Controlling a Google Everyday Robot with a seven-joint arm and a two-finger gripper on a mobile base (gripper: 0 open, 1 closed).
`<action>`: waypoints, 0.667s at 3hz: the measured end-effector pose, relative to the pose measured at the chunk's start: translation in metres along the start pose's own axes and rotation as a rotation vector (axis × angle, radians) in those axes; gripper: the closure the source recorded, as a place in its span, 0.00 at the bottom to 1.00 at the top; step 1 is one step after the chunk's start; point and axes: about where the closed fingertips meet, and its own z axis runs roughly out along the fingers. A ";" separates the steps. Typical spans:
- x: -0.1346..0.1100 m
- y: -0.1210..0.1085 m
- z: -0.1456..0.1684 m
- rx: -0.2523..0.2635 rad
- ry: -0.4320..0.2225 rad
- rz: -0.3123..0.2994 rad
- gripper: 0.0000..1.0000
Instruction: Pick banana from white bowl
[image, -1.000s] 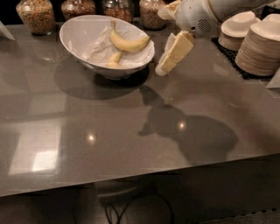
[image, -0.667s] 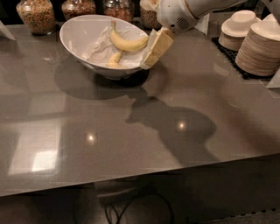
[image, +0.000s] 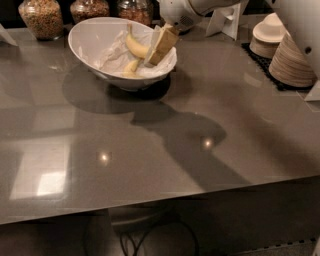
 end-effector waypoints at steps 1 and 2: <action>0.003 0.006 -0.007 0.001 0.009 0.013 0.00; 0.010 -0.011 -0.004 0.059 0.033 -0.021 0.00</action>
Offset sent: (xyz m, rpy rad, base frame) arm 0.0356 -0.0186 0.0143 -0.0159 -0.1531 -0.0917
